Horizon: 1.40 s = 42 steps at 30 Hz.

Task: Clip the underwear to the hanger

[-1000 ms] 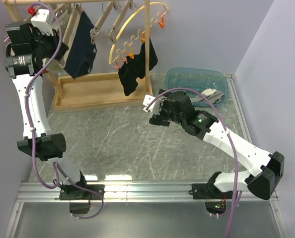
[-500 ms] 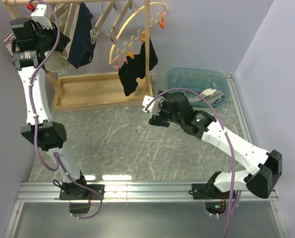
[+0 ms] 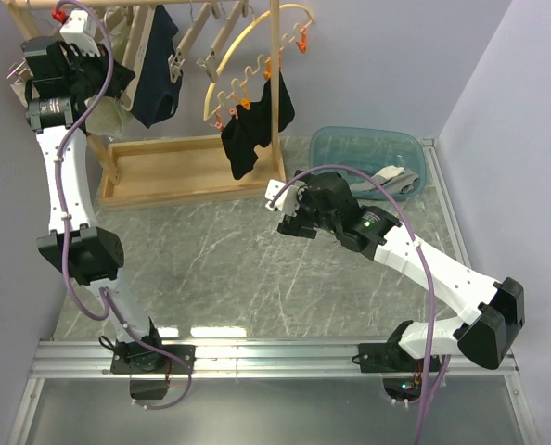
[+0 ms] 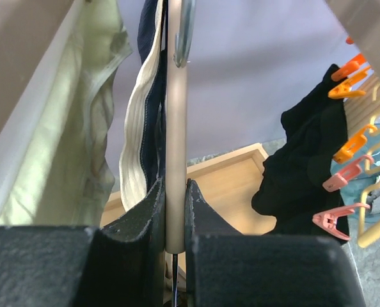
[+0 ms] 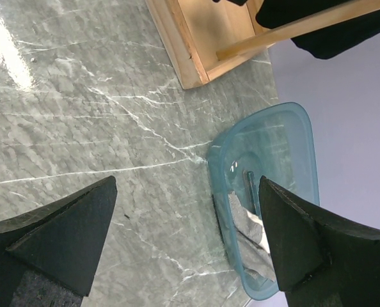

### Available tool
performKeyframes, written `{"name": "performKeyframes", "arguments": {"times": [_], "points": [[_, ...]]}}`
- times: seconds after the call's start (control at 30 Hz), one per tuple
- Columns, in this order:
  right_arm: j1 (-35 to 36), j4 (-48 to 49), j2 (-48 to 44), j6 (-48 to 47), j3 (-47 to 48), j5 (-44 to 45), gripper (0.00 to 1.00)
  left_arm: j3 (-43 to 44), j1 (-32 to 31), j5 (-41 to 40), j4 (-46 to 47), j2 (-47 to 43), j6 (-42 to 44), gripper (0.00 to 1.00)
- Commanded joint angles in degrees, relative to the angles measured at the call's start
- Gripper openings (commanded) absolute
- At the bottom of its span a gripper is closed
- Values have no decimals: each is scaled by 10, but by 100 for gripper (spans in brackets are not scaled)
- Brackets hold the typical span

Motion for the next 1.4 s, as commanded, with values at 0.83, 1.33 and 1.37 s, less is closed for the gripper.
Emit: {"name": "performKeyframes", "arguments": {"times": [0.83, 1.33, 1.37], "points": [[-8, 12, 5, 15, 11, 1, 98, 97, 1, -3, 150, 39, -76, 0], [-7, -7, 4, 23, 21, -2, 98, 31, 1, 0, 111, 54, -69, 15], [-7, -9, 4, 23, 22, -2, 98, 27, 1, -1, 109, 48, -69, 22]]}}
